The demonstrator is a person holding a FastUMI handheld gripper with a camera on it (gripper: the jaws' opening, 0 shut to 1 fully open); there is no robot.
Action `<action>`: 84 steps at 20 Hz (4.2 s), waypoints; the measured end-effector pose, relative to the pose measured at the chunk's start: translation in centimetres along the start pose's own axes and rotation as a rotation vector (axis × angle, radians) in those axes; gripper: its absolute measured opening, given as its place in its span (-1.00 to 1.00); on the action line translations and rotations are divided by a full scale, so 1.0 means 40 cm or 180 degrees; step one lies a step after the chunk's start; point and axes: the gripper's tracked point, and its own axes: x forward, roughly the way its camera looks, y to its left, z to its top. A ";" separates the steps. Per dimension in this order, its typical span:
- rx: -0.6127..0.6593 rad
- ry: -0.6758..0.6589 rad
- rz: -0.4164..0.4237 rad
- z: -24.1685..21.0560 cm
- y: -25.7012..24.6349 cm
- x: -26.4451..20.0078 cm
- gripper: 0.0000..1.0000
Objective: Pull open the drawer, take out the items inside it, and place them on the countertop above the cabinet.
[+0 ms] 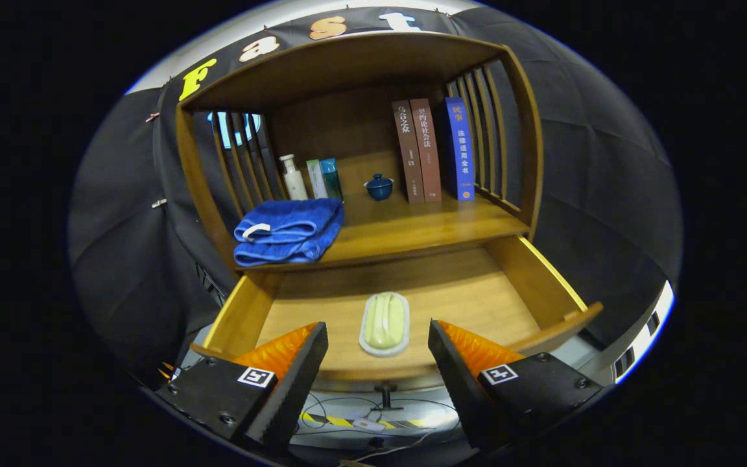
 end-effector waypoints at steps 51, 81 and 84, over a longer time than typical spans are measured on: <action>-0.0266 0.0592 0.0079 0.319 0.014 0.455 -0.58; -0.0386 -0.0938 0.0217 0.103 0.033 -0.073 0.99; -0.0368 -0.1029 0.0098 -0.013 -0.002 -0.126 0.99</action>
